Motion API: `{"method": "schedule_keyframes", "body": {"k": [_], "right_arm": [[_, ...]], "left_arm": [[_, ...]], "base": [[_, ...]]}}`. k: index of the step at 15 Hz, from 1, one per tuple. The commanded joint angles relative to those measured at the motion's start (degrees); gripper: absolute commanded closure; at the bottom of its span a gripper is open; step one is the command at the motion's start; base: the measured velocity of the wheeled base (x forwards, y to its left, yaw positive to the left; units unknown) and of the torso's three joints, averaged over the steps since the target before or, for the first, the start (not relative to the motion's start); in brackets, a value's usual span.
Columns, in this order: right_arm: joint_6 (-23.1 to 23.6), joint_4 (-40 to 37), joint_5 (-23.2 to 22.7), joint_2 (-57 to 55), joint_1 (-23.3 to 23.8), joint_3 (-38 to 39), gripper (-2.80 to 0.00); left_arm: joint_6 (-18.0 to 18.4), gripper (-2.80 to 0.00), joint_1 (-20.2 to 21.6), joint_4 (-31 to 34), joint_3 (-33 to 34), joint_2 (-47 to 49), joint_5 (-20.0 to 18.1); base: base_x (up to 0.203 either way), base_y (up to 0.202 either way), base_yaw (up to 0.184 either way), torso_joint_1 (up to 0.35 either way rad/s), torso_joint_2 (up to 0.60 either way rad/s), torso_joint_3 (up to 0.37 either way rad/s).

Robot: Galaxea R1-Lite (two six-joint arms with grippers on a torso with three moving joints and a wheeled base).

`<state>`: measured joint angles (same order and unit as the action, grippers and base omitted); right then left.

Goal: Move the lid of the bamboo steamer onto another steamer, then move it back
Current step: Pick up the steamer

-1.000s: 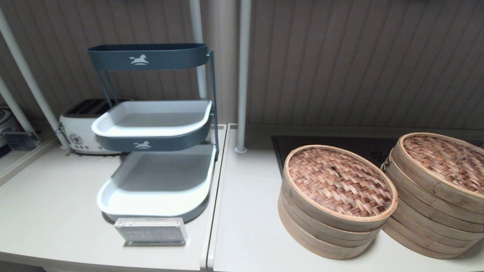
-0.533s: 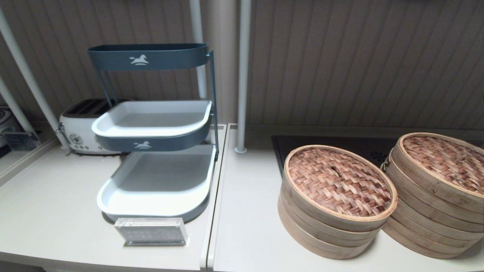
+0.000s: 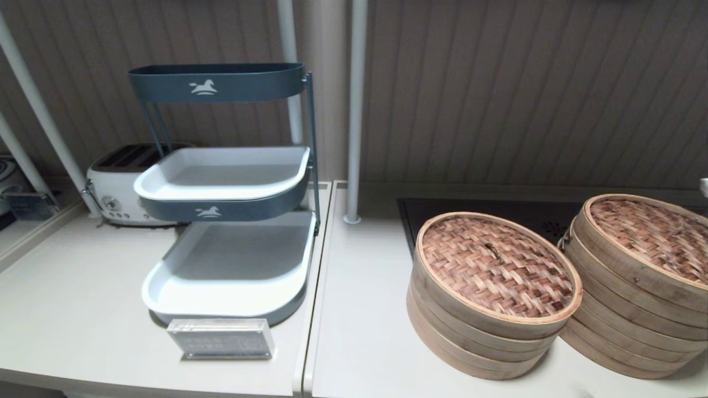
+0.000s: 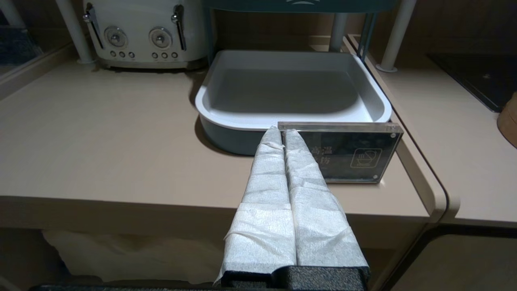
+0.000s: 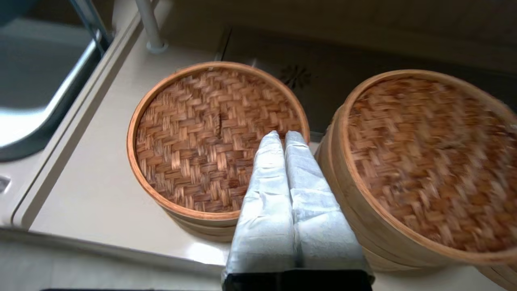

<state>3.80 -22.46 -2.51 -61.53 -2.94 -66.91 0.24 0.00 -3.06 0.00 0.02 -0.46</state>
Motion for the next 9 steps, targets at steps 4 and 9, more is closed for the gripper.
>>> {"method": "schedule_keyframes", "body": {"k": [4,9], "right_arm": [[1.5,-13.8,-5.3,-22.7,-1.9,-15.6,0.0],[1.7,-19.0,-9.6,-32.4,-2.4,-18.8,0.0]], "left_arm": [[0.0,0.0,0.0,0.0,1.6,-0.1,0.0],[0.1,0.0,0.0,0.0,1.6,-0.1,0.0]], "base": [[0.0,0.0,0.0,0.0,0.0,0.0],[0.0,0.0,0.0,0.0,0.0,0.0]]}}
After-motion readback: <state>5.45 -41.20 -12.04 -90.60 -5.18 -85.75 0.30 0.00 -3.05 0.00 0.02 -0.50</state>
